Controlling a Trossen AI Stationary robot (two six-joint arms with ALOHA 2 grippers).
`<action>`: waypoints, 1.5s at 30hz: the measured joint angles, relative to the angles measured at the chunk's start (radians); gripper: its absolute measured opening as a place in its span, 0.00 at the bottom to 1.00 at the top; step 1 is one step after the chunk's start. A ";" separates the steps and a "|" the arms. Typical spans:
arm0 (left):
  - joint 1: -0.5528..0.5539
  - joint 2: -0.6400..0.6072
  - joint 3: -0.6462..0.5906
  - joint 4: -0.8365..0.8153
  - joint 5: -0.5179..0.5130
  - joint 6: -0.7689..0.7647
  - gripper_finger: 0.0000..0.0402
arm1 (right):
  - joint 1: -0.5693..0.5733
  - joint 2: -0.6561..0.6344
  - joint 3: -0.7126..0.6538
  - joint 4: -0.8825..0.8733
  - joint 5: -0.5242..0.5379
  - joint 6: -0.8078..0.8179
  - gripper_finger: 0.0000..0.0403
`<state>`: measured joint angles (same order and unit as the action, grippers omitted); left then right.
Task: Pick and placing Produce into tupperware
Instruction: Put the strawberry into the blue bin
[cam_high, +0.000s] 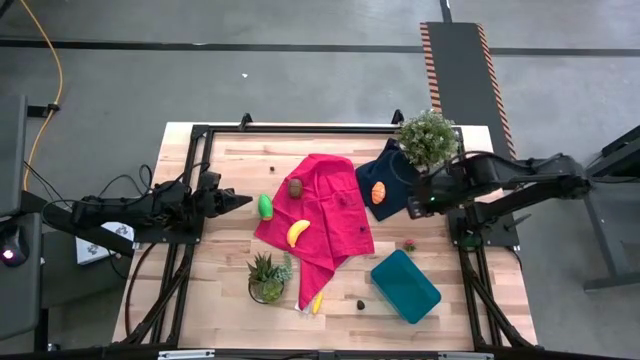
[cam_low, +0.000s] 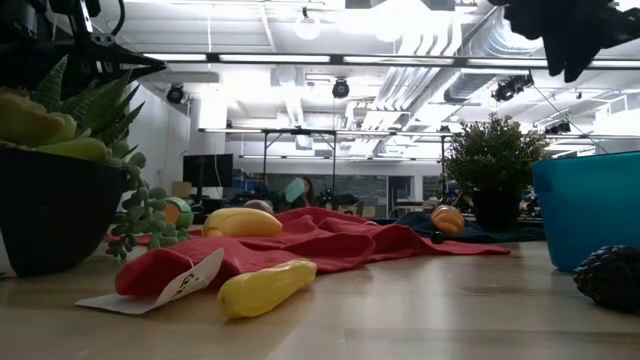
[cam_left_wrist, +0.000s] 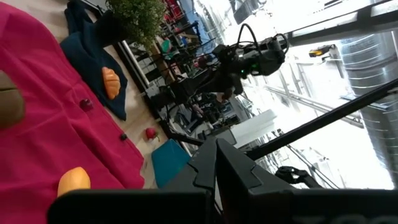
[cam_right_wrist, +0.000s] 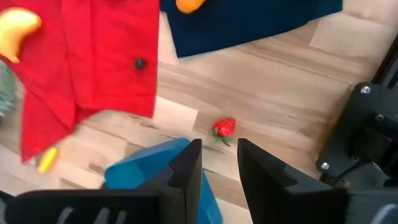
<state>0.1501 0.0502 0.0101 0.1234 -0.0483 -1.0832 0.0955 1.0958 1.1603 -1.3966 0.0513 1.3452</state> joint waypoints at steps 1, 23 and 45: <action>0.000 0.000 0.000 0.000 0.000 0.000 0.00 | 0.005 0.014 0.000 0.002 0.000 -0.016 0.23; 0.000 0.000 0.000 -0.071 0.020 -0.030 0.00 | 0.098 0.061 -0.323 0.322 -0.136 0.048 0.45; 0.000 0.000 0.000 -0.111 0.045 -0.050 0.00 | 0.095 0.063 -0.514 0.517 -0.163 0.227 0.50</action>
<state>0.1501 0.0505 0.0101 0.0128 -0.0030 -1.1336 0.1905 1.1587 0.6466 -0.8798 -0.1121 1.5717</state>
